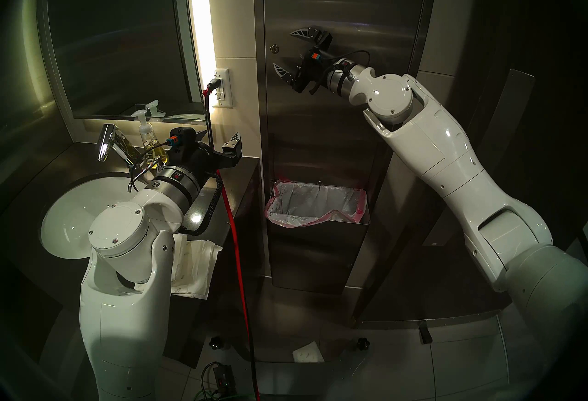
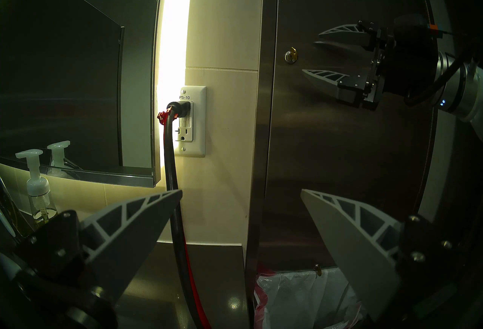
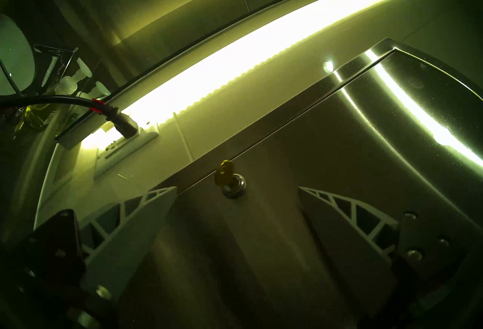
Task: Twist key and close towel dispenser
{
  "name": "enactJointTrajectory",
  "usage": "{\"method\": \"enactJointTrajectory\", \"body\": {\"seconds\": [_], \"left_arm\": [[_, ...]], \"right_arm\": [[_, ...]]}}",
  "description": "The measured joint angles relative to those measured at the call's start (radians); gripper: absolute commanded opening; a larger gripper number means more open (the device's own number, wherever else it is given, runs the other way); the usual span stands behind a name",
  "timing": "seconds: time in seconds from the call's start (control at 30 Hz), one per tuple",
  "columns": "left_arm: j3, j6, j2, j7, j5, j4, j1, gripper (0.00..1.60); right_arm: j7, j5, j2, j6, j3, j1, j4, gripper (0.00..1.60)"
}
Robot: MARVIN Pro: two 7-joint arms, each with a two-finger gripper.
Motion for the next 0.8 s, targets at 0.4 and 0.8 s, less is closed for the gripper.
{"method": "enactJointTrajectory", "body": {"seconds": [0.4, 0.8], "left_arm": [[0.000, 0.000, 0.000, 0.000, 0.000, 0.000, 0.000, 1.60], [0.000, 0.000, 0.000, 0.000, 0.000, 0.000, 0.000, 1.60]], "right_arm": [[-0.026, -0.024, -0.023, -0.022, 0.003, 0.010, 0.019, 1.60], [-0.031, -0.037, -0.049, -0.039, 0.008, 0.033, 0.048, 1.60]]}}
